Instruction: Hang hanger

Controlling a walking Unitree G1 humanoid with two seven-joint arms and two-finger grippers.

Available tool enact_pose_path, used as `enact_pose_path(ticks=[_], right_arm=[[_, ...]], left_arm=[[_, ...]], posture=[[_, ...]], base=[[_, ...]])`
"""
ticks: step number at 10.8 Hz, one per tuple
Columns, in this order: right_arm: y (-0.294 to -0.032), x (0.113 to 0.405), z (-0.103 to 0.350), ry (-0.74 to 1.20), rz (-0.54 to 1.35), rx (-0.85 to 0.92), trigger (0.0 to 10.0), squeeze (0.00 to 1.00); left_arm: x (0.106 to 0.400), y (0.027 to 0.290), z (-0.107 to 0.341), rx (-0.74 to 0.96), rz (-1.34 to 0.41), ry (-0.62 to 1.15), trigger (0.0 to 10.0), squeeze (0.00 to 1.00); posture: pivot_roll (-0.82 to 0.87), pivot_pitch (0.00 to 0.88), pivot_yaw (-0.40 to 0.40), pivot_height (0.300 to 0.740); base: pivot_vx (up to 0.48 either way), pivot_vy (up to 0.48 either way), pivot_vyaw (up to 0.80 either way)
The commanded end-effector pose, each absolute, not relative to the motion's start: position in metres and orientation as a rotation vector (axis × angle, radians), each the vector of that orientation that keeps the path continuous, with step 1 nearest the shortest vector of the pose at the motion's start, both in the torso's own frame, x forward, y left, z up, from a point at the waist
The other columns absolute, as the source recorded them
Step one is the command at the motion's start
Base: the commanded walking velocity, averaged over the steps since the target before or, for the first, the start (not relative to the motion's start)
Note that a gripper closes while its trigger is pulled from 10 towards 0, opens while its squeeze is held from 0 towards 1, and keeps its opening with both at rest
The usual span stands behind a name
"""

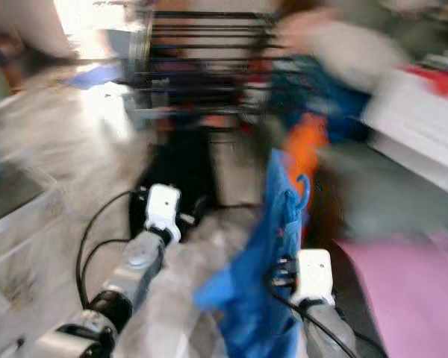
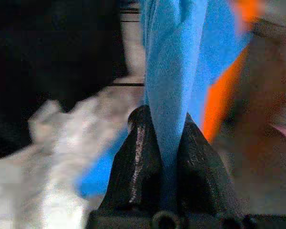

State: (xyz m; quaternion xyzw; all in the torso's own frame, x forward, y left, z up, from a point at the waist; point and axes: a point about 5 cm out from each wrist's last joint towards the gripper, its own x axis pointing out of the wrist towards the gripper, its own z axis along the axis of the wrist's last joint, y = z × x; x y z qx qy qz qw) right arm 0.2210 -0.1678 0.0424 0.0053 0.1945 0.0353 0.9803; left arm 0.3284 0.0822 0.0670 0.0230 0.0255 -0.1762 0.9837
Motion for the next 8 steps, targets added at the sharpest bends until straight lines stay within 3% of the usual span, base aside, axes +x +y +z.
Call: enact_pose_path(ticks=[1,7,8], right_arm=[[-0.1655,0.2263,0.0522,0.345,0.092,0.011,10.0,0.00],[-0.1681,0.2266,0.0451,0.396,0.098,0.001,10.0,0.00],[-0.1716,0.2281,0.0440,0.406,0.093,-0.009,10.0,0.00]], left_arm=[[0.3295,0.0819,0.0677,0.056,-0.354,0.053,10.0,0.00],[0.3285,0.0807,0.0658,0.058,-0.352,0.063,10.0,0.00],[0.3283,0.0803,0.0651,0.053,-0.350,0.069,10.0,0.00]], posture=[[-0.01,0.000,-0.042,0.740],[-0.01,0.000,-0.040,0.740],[-0.01,0.000,-0.040,0.740]], base=[[0.480,0.000,0.43],[0.467,0.000,0.00],[0.000,0.000,0.00]])
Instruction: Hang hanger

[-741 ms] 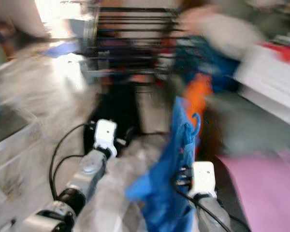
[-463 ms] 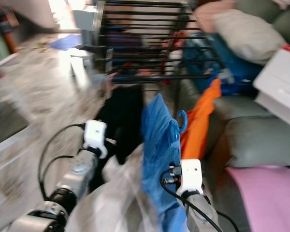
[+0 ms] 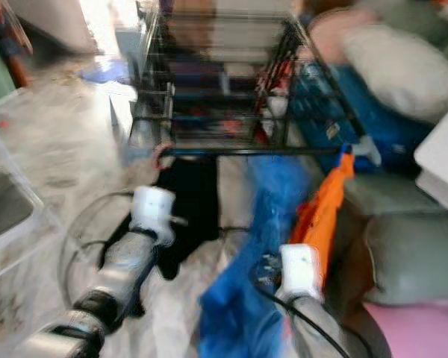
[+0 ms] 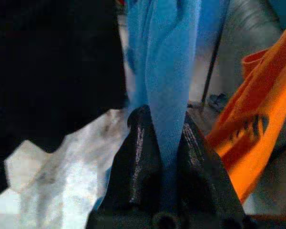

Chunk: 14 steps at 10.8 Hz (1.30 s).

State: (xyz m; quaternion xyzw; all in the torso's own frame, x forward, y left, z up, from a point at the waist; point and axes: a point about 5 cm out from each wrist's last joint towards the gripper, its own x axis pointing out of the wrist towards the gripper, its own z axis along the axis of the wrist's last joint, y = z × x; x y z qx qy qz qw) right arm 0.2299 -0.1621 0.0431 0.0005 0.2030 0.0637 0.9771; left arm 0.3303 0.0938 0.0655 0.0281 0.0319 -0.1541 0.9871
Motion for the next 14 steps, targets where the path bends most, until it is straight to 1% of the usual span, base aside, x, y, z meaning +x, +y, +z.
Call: enact_pose_path(ticks=[1,3,5,7,10,12,14], right_arm=[[-0.177,0.233,0.045,0.419,0.093,-0.018,10.0,0.00],[-0.176,0.240,0.043,0.453,0.128,-0.046,10.0,0.00],[-0.169,0.250,0.048,0.431,0.155,-0.059,10.0,0.00],[-0.176,0.261,0.053,0.426,0.151,-0.079,10.0,0.00],[-0.183,0.299,0.072,0.381,0.161,-0.075,10.0,0.00],[-0.179,0.324,0.080,0.380,0.220,-0.043,10.0,0.00],[-0.174,0.336,0.079,0.404,0.252,0.005,10.0,0.00]], left_arm=[[0.328,0.079,0.064,0.048,-0.351,0.077,10.0,0.00],[0.328,0.079,0.063,0.049,-0.346,0.085,10.0,0.00],[0.328,0.081,0.063,0.049,-0.334,0.088,10.0,0.00],[0.328,0.080,0.062,0.049,-0.335,0.095,10.0,0.00],[0.329,0.087,0.062,0.052,-0.326,0.100,10.0,0.00],[0.330,0.098,0.061,0.062,-0.298,0.105,10.0,0.00],[0.330,0.102,0.062,0.067,-0.290,0.102,10.0,0.00]], posture=[[-0.01,0.000,-0.040,0.740],[0.00,0.000,-0.042,0.740],[0.00,0.000,-0.043,0.740],[0.00,0.000,-0.045,0.740],[0.03,0.000,-0.057,0.740],[0.06,0.000,-0.069,0.740],[0.09,0.000,-0.078,0.740]], base=[[0.000,0.000,0.00],[0.000,0.000,0.00],[0.000,0.000,0.00],[0.000,0.000,0.00],[0.000,0.000,0.00],[0.000,0.000,0.00],[0.000,0.000,0.00]])
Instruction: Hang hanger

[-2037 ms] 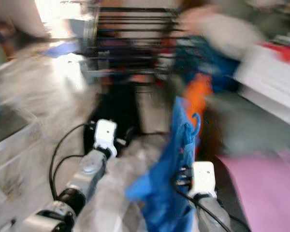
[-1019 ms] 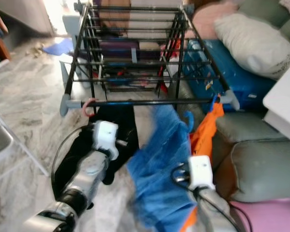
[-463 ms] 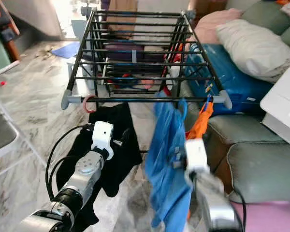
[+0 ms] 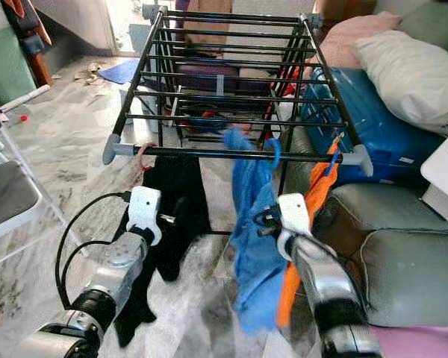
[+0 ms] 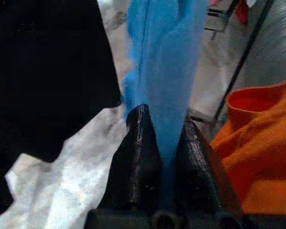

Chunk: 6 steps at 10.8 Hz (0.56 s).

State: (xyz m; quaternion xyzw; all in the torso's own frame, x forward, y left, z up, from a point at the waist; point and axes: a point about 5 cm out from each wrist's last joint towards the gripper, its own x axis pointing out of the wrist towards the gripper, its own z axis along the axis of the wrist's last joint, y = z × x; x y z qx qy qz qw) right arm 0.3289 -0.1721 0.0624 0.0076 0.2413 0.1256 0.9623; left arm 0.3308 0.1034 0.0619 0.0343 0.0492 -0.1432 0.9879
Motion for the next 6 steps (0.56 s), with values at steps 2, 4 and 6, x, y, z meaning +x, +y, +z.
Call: enact_pose_path(ticks=[2,4,6], right_arm=[[-0.172,0.340,0.062,0.494,0.231,0.159,10.0,0.00],[-0.175,0.331,0.046,0.533,0.207,0.163,10.0,0.00],[-0.186,0.329,0.042,0.520,0.147,0.163,10.0,0.00]], left_arm=[[0.330,0.107,0.062,0.074,-0.283,0.101,10.0,0.00],[0.331,0.108,0.062,0.051,-0.281,0.116,10.0,0.00],[0.332,0.103,0.063,0.045,-0.315,0.118,10.0,0.00]], posture=[[0.11,0.000,-0.083,0.740],[0.11,0.000,-0.076,0.740],[0.10,0.000,-0.068,0.740]], base=[[0.000,0.000,0.00],[0.000,0.000,0.00],[0.000,0.375,0.00]])
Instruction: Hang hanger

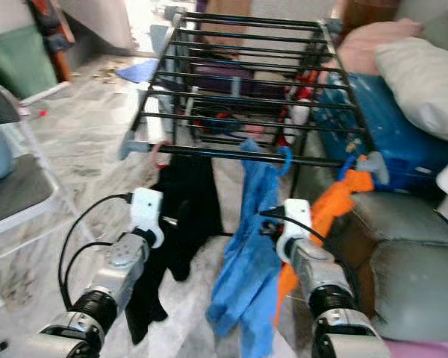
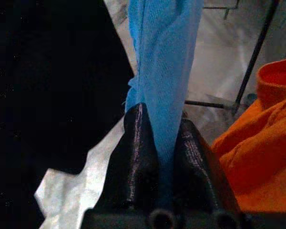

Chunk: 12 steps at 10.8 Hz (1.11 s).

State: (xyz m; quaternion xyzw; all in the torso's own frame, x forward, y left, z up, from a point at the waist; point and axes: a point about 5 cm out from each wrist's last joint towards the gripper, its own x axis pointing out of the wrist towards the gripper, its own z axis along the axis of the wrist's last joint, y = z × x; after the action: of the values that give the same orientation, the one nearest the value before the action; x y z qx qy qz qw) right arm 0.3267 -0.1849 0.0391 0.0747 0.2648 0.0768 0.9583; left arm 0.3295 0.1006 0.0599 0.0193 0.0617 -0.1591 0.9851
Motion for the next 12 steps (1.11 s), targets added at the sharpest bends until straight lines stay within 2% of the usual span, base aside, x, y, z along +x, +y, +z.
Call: enact_pose_path(ticks=[1,3,6,9,12], right_arm=[[-0.191,0.329,0.043,0.509,0.128,0.161,10.0,0.00],[-0.195,0.327,0.042,0.497,0.104,0.152,10.0,0.00],[-0.209,0.335,0.060,0.350,-0.010,0.158,10.0,0.00],[-0.220,0.339,0.074,0.253,-0.127,0.173,10.0,0.00],[-0.222,0.339,0.072,0.289,-0.119,0.168,10.0,0.00]], left_arm=[[0.333,0.101,0.063,0.043,-0.321,0.123,10.0,0.00],[0.333,0.098,0.063,0.042,-0.326,0.126,10.0,0.00],[0.332,0.099,0.061,0.043,-0.322,0.136,10.0,0.00],[0.330,0.096,0.060,0.049,-0.335,0.143,10.0,0.00],[0.330,0.096,0.059,0.054,-0.342,0.145,10.0,0.00]], posture=[[0.09,0.000,-0.067,0.740],[0.09,0.000,-0.072,0.740],[0.09,0.000,-0.073,0.740],[0.08,0.000,-0.069,0.740],[0.08,0.000,-0.066,0.740]], base=[[0.000,0.364,0.00],[0.000,0.356,0.00],[0.000,0.329,0.00],[0.000,0.000,0.00],[0.000,0.000,0.00]])
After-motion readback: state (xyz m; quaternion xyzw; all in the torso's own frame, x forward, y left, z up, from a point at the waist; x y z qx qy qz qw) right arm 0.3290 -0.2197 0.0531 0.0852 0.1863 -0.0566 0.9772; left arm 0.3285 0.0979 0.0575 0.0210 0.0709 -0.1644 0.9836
